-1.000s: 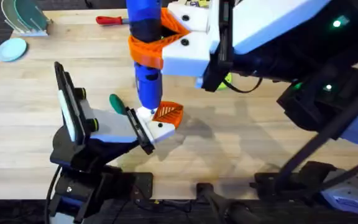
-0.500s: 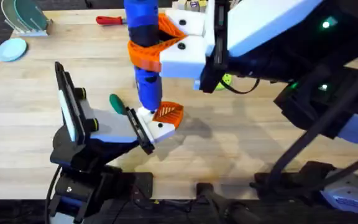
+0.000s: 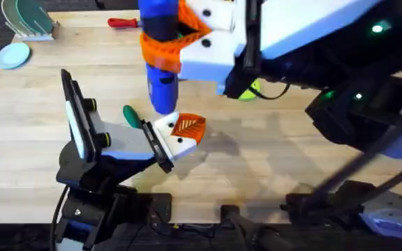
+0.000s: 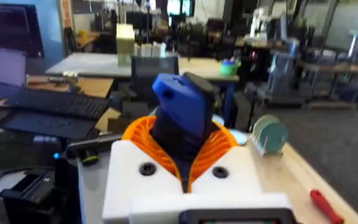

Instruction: Pick up the gripper from the table and insert it into the empty holder that is missing its gripper. Then pick up a screw, insert it into the mounting hole, and use the screwdriver to tighten it. Finally, clean up the table by picking up the vegetable and placing it into the bucket.

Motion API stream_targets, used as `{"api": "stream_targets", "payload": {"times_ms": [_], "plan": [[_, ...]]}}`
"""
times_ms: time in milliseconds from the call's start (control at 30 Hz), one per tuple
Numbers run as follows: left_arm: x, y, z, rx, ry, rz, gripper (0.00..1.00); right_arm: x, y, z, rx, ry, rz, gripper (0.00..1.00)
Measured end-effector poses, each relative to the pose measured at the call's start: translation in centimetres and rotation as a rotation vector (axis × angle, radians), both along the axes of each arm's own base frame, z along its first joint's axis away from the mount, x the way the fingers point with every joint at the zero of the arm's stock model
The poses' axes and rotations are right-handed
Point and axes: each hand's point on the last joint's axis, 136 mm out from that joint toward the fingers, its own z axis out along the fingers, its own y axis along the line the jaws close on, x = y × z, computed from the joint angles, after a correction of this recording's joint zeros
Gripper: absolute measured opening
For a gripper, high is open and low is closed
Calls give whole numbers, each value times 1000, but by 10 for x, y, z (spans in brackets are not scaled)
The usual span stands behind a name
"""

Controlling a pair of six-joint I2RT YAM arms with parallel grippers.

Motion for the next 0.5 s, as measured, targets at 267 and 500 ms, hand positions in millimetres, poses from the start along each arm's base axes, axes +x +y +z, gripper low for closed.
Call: {"api": "stream_targets", "payload": {"times_ms": [267, 500], "plan": [[0, 0, 0, 0, 0, 0, 12, 9, -20, 30, 106, -81, -42, 21], [0, 0, 0, 0, 0, 0, 12, 90, -65, -30, -110, 31, -290, 21]]}}
